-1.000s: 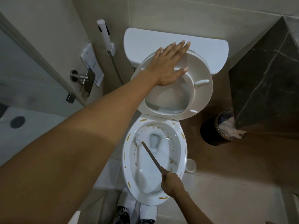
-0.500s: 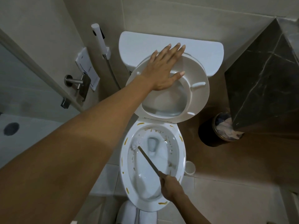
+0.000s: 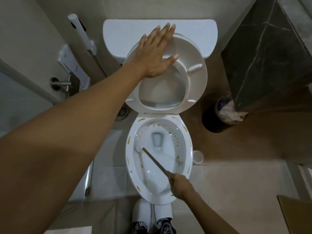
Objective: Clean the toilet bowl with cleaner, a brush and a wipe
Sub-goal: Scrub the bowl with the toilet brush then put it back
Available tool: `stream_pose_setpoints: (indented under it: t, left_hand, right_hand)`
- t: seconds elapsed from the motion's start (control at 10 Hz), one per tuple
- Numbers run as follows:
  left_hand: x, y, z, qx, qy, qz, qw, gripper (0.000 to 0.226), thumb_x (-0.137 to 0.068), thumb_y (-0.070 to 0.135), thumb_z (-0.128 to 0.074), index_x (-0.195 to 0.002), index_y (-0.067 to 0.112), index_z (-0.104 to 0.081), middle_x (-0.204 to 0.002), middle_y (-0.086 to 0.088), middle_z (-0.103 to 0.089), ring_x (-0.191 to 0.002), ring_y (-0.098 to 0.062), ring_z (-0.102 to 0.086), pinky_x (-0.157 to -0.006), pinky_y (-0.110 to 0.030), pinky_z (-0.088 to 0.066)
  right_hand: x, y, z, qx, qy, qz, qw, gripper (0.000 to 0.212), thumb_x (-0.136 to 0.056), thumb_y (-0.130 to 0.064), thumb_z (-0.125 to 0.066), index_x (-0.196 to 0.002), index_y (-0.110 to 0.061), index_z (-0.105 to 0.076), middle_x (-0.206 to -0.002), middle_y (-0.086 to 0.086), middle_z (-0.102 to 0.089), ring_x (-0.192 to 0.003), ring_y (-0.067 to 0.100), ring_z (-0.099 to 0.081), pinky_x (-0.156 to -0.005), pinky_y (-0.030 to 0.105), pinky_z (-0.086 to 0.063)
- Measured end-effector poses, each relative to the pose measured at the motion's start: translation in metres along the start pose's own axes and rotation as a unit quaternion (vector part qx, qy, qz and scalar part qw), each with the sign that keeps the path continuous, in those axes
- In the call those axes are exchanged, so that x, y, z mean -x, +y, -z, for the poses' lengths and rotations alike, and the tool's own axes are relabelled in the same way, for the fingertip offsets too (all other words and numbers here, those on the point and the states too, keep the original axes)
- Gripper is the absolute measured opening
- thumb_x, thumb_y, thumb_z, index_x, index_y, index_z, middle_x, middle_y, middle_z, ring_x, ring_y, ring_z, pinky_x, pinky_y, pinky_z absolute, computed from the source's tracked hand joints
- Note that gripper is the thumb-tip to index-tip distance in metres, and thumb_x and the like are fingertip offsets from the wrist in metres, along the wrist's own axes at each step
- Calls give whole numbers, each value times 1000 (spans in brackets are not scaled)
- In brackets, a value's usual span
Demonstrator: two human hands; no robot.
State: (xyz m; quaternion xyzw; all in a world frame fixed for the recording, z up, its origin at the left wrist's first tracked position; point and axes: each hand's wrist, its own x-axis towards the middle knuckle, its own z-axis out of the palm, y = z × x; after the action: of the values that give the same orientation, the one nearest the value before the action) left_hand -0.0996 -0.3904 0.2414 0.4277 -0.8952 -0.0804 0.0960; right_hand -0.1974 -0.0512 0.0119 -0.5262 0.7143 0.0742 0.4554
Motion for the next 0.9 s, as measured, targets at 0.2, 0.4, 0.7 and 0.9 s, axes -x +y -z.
stream_pose_setpoints:
  t: [0.2,0.4,0.7,0.9]
  left_hand:
    - [0,1,1,2,-3,0,1000,74,-96,54,-30,-152,22,5,-160,2,5,-147,-22,6,-116,-49,1]
    - [-1,0,1,4,-6,1,1000,74,-96,55,-30,-152,23,6,-160,3,5,-147,-22,6,-116,-49,1]
    - [0,4,1,0,-3,8,1000,74,-96,55,-30,-152,23,6,-160,2,6,-147,-21,7,-117,-49,1]
    - [-1,3,1,5,-4,9,1000,74,-96,55,-29,-152,23,7,-160,3,7,-147,-21,7,-117,-49,1]
  right_hand:
    - [25,16,-6,47,-15,13,999,41,-101,-33,-27,-137,-30,-46,-109,7,-66,-95,24,-65,-80,37,-55]
    - [-40,-21,16,10,35,-20,999,42,-102,-36,-27,-127,-17,-54,-97,3,-62,-83,21,-61,-72,27,-49]
    - [4,7,-1,31,-6,31,999,41,-102,-37,-26,-138,-29,-45,-104,8,-65,-90,24,-65,-80,37,-56]
    - [-44,-22,25,-19,47,-37,998,44,-101,-39,-29,-126,-14,-56,-96,5,-65,-84,21,-65,-77,33,-56]
